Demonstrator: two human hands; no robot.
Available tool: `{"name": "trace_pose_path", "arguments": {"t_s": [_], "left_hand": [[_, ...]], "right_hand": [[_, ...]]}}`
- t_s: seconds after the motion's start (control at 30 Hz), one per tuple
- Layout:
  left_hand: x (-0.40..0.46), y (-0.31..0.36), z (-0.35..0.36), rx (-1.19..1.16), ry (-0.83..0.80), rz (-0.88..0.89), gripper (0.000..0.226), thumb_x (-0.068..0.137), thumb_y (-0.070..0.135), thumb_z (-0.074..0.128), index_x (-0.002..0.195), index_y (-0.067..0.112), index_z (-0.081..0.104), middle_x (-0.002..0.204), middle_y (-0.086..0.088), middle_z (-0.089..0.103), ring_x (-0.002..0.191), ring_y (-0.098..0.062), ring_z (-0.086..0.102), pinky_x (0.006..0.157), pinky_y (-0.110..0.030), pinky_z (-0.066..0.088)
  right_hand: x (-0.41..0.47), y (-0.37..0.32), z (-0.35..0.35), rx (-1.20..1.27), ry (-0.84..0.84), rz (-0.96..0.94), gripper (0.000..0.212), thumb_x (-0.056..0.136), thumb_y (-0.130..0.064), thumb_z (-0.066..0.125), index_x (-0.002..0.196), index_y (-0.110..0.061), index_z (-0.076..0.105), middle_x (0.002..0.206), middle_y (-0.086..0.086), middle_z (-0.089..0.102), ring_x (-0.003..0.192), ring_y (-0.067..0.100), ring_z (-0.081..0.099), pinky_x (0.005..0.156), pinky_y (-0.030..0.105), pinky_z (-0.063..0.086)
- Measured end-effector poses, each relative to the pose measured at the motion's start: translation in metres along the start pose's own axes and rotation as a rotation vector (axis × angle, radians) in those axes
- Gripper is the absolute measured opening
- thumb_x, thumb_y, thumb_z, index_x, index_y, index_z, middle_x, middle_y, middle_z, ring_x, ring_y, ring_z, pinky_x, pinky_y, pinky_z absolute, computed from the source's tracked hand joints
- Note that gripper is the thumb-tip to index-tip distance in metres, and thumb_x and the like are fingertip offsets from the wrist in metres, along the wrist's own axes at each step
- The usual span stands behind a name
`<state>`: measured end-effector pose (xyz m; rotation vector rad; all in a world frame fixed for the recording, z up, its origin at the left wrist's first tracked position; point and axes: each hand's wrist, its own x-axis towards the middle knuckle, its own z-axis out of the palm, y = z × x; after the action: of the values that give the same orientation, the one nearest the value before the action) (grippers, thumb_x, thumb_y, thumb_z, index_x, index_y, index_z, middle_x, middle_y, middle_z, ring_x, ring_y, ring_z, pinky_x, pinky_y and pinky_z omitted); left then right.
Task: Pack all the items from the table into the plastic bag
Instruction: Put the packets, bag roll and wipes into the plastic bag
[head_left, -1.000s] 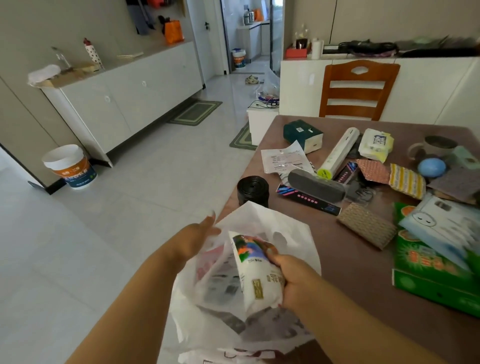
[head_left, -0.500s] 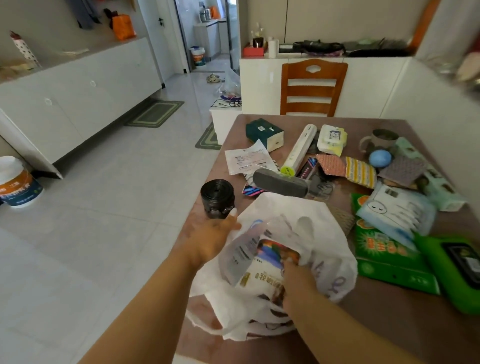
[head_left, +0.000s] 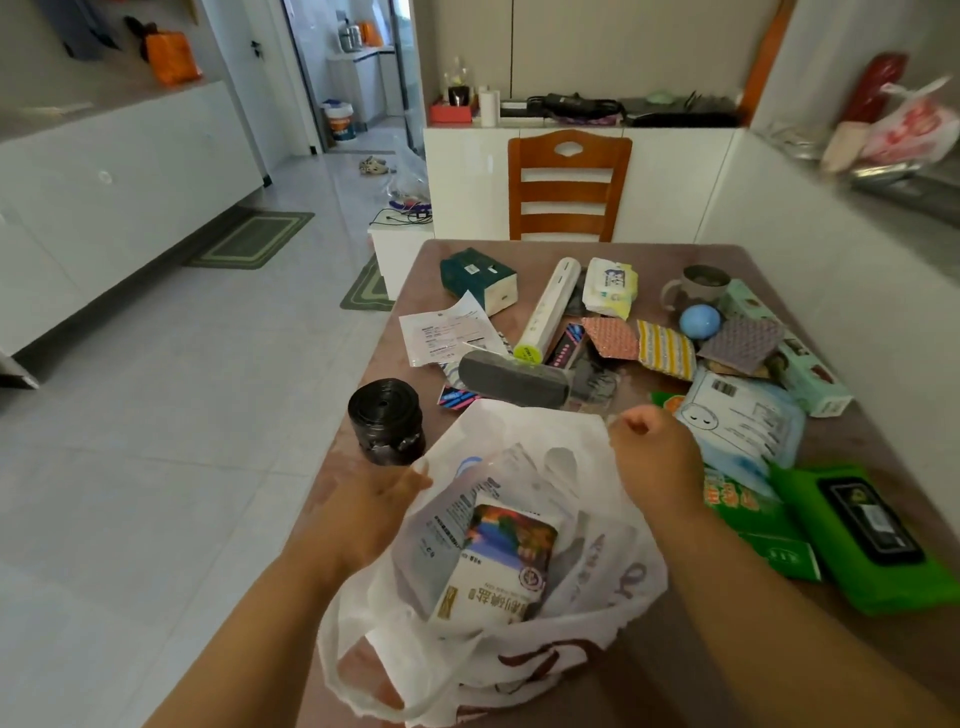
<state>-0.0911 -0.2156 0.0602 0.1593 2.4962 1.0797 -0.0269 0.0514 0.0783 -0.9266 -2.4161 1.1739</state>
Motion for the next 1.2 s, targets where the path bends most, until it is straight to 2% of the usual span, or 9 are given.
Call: {"name": "trace_pose_path", "arguments": {"t_s": [0.13, 0.3, 0.5, 0.6, 0.67, 0.83, 1.0, 1.1, 1.2], "left_hand": [[0.006, 0.004, 0.008, 0.032, 0.015, -0.006, 0.029, 0.088, 0.054, 0.052, 0.090, 0.037, 0.075, 0.096, 0.014, 0.074, 0.089, -0.013, 0.072, 0.082, -0.040, 0.059], [0.012, -0.002, 0.016, 0.061, 0.027, 0.026, 0.037, 0.081, 0.068, 0.048, 0.098, 0.044, 0.070, 0.095, 0.017, 0.073, 0.088, -0.011, 0.073, 0.071, -0.033, 0.061], [0.020, 0.005, 0.020, -0.052, -0.010, -0.097, 0.049, 0.078, 0.075, 0.045, 0.100, 0.042, 0.072, 0.099, 0.011, 0.075, 0.090, -0.016, 0.073, 0.081, -0.044, 0.058], [0.023, 0.013, 0.023, -0.047, 0.018, -0.150, 0.037, 0.090, 0.058, 0.043, 0.096, 0.036, 0.073, 0.094, 0.013, 0.072, 0.088, -0.013, 0.069, 0.081, -0.035, 0.054], [0.022, 0.016, 0.023, -0.044, 0.051, -0.155, 0.034, 0.095, 0.047, 0.043, 0.094, 0.033, 0.073, 0.094, 0.012, 0.072, 0.088, -0.013, 0.069, 0.074, -0.030, 0.052], [0.021, 0.018, 0.020, -0.058, 0.106, -0.202, 0.036, 0.097, 0.045, 0.040, 0.087, 0.032, 0.073, 0.087, 0.013, 0.070, 0.082, -0.007, 0.065, 0.070, -0.024, 0.047], [0.021, 0.021, 0.022, -0.091, 0.139, -0.192, 0.037, 0.098, 0.042, 0.041, 0.088, 0.026, 0.073, 0.086, 0.012, 0.068, 0.078, -0.004, 0.063, 0.063, -0.016, 0.042], [0.020, 0.021, 0.021, -0.106, 0.140, -0.174, 0.038, 0.097, 0.043, 0.040, 0.089, 0.028, 0.074, 0.090, 0.011, 0.069, 0.083, -0.007, 0.065, 0.071, -0.022, 0.047], [0.015, 0.023, 0.018, -0.092, 0.129, -0.155, 0.040, 0.095, 0.049, 0.038, 0.089, 0.030, 0.074, 0.087, 0.011, 0.071, 0.083, -0.008, 0.068, 0.071, -0.023, 0.049]], "right_hand": [[0.087, 0.031, 0.013, -0.246, -0.141, 0.041, 0.020, 0.091, -0.020, 0.054, 0.107, -0.011, 0.062, 0.113, 0.012, 0.065, 0.104, 0.031, 0.059, 0.084, 0.036, 0.047], [0.139, 0.063, 0.051, -0.572, -0.318, -0.028, 0.068, 0.074, -0.024, 0.067, 0.133, -0.006, 0.040, 0.129, 0.018, 0.052, 0.112, 0.038, 0.056, 0.092, 0.047, 0.049], [0.176, 0.051, 0.060, -0.573, -0.493, -0.036, 0.054, 0.076, -0.044, 0.069, 0.118, -0.011, 0.062, 0.127, 0.015, 0.058, 0.113, 0.032, 0.056, 0.096, 0.040, 0.048], [0.195, 0.035, 0.065, -0.268, -0.547, 0.051, 0.072, 0.068, -0.050, 0.076, 0.126, -0.012, 0.059, 0.129, 0.012, 0.059, 0.117, 0.034, 0.056, 0.099, 0.044, 0.047], [0.203, 0.026, 0.080, -0.262, -0.607, -0.070, 0.067, 0.071, -0.047, 0.077, 0.125, -0.011, 0.060, 0.126, 0.010, 0.062, 0.114, 0.031, 0.058, 0.097, 0.040, 0.048], [0.203, -0.001, 0.117, -0.540, -0.783, -0.310, 0.093, 0.061, -0.047, 0.084, 0.138, -0.015, 0.043, 0.135, 0.011, 0.053, 0.121, 0.030, 0.053, 0.103, 0.039, 0.044], [0.200, -0.008, 0.144, -0.795, -0.841, -0.367, 0.099, 0.037, -0.066, 0.072, 0.126, -0.026, 0.054, 0.123, 0.006, 0.060, 0.106, 0.030, 0.057, 0.094, 0.041, 0.051], [0.195, -0.003, 0.157, -0.734, -0.842, -0.403, 0.097, 0.041, -0.064, 0.067, 0.131, -0.034, 0.048, 0.128, 0.006, 0.057, 0.112, 0.034, 0.055, 0.098, 0.043, 0.048], [0.182, -0.008, 0.145, -0.563, -0.861, -0.326, 0.076, 0.049, -0.041, 0.078, 0.120, -0.022, 0.060, 0.116, 0.008, 0.065, 0.096, 0.028, 0.062, 0.085, 0.035, 0.054]]}}
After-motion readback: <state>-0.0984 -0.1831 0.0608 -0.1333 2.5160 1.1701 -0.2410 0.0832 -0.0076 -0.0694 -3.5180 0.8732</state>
